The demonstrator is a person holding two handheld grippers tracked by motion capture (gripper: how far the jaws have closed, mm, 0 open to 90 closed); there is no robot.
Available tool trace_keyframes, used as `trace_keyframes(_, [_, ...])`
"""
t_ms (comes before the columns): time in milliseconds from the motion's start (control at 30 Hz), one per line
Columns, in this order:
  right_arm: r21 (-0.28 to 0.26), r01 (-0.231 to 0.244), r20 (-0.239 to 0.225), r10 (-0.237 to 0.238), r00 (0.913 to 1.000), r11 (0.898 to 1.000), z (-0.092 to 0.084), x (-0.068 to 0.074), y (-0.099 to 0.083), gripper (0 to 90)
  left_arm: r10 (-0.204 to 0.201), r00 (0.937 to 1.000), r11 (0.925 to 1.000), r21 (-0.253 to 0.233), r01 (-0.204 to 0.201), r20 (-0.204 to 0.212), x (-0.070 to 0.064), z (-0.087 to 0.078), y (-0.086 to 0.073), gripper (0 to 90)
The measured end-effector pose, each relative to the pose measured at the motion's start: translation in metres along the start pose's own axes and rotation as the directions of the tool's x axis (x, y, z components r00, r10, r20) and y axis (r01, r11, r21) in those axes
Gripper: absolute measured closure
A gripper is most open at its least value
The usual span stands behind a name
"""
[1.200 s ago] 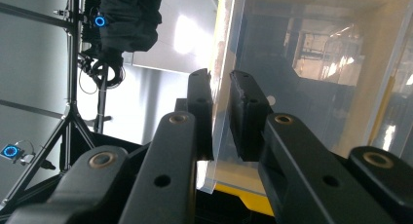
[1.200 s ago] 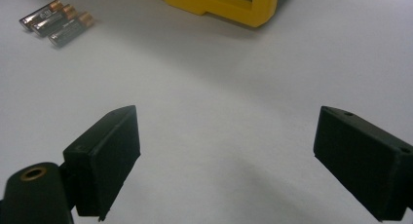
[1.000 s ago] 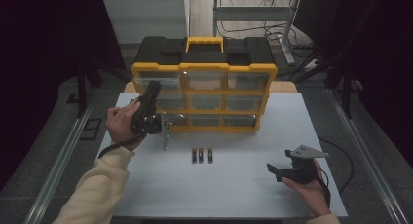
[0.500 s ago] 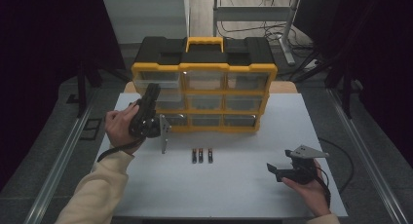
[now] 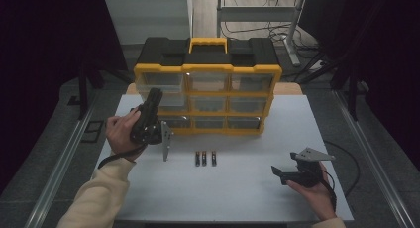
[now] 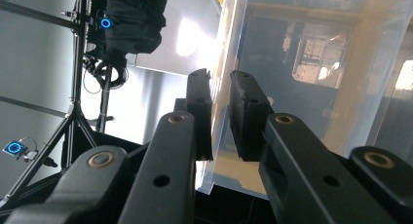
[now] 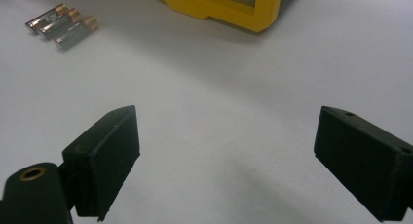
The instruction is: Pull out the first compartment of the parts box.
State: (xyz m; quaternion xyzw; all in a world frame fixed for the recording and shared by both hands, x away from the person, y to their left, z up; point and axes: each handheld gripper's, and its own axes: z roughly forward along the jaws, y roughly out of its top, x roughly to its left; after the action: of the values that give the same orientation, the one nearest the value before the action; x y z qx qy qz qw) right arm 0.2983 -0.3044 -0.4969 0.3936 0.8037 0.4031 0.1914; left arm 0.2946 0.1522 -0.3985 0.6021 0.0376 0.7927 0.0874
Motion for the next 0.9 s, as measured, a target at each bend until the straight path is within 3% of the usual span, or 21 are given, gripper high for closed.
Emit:
trace_keyframes(133, [-0.001, 0.000, 0.004, 0.000, 1.0000, 1.000, 0.000, 0.000, 0.000, 9.8, -0.014, 0.9999, 0.9999, -0.007, 0.014, -0.005, 0.001, -0.003, 0.000, 80.6])
trace_keyframes(900, [0.003, -0.001, 0.003, 0.001, 1.0000, 1.000, 0.000, 0.000, 0.000, 9.8, -0.012, 0.9999, 0.9999, -0.012, 0.011, -0.010, 0.001, -0.011, -0.002, 80.6])
